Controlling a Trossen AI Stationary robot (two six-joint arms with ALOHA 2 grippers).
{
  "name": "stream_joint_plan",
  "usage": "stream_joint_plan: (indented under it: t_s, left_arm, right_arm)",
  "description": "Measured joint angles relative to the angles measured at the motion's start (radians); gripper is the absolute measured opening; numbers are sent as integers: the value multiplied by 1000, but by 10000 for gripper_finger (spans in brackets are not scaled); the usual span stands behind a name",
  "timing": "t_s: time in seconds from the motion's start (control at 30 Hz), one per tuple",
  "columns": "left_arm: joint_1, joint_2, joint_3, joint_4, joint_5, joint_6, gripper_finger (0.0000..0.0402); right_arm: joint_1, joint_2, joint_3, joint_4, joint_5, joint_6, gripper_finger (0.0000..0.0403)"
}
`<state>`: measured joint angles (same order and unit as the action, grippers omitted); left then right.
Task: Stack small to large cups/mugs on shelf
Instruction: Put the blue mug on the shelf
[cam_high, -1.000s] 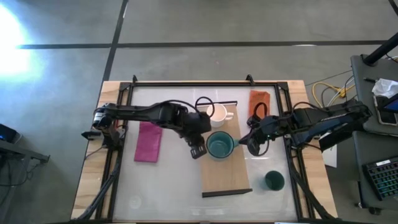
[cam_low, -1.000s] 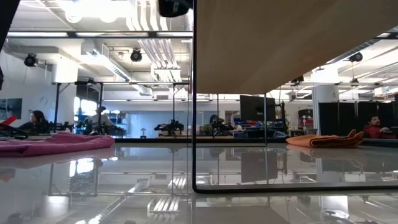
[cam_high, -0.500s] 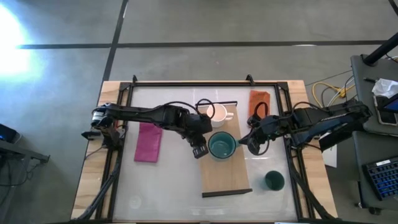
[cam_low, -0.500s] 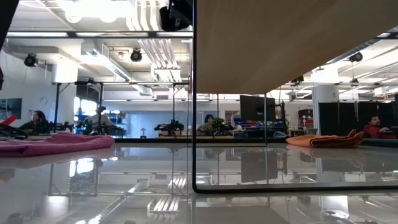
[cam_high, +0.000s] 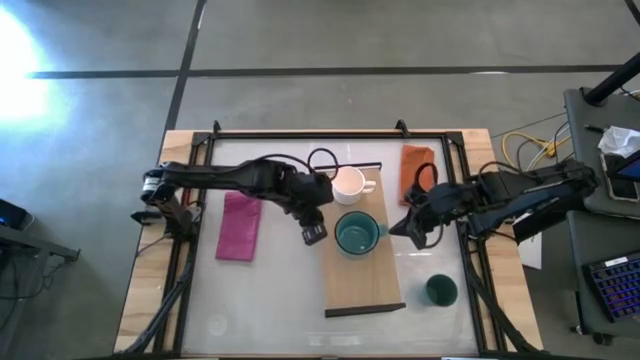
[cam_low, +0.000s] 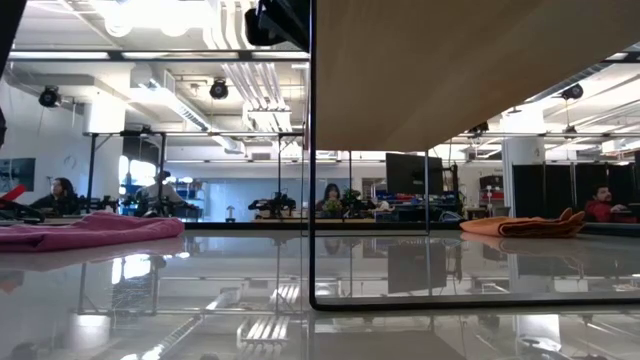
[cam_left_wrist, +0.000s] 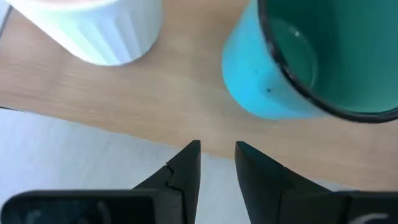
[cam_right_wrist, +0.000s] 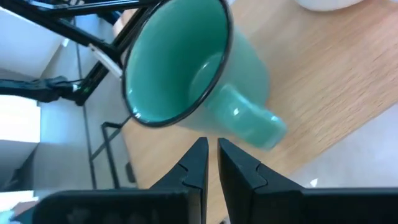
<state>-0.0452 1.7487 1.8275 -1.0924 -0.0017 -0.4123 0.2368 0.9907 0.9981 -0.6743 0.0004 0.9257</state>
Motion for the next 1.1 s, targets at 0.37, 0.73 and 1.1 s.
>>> stream_joint_plan:
  t_s: [0.37, 0.73, 1.1]
  left_arm:
    - [0, -18, -1, 38, -18, 7, 86]
    - [0, -18, -2, 126, -27, 82, 86]
    - [0, -18, -2, 110, -27, 138, 86]
  right_arm:
    - [62, 93, 0, 74, 27, 89, 29]
    - [62, 186, 0, 169, 56, 123, 29]
    - [62, 156, 0, 163, 150, 164, 29]
